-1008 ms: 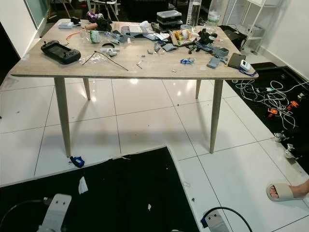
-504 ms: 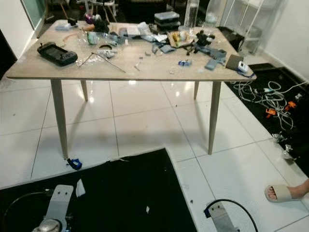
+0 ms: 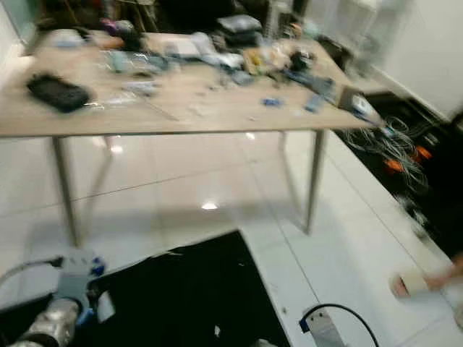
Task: Picking trash to rubbish bin
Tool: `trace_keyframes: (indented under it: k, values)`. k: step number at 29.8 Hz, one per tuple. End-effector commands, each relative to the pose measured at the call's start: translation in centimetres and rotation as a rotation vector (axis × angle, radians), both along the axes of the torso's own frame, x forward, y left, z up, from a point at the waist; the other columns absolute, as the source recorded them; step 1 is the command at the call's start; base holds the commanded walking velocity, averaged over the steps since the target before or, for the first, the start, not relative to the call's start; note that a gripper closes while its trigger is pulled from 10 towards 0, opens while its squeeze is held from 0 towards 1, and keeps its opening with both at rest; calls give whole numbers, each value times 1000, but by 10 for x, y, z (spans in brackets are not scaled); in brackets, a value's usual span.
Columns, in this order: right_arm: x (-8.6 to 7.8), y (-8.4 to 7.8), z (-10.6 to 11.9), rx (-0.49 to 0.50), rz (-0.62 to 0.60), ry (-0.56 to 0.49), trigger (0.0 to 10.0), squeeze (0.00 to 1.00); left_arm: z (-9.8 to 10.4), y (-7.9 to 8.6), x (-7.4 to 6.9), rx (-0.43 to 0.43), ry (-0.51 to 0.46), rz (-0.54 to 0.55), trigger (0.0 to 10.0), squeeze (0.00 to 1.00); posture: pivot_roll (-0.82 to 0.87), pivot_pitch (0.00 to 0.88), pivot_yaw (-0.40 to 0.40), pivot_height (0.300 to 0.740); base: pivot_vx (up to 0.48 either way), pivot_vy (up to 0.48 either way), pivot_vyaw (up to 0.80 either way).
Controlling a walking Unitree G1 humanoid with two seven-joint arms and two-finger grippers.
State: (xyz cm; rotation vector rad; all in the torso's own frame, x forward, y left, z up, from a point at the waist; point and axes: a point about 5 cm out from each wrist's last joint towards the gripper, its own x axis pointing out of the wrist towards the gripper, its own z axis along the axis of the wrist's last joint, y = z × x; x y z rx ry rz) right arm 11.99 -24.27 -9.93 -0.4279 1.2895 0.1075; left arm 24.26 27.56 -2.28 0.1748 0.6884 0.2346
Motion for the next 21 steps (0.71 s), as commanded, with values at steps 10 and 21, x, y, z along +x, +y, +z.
trace_keyframes:
  k: [10,21]
  values:
    - [2,3,0,5,15,-3,10000,0,101,-9,79,-183,-605,-134,10000,0,14,56,-35,740,343,0,-696]
    - [-3,4,-2,7,27,9,10000,0,240,-31,17,-724,-1015,-1216,10000,0,9,64,-40,740,133,0,0]
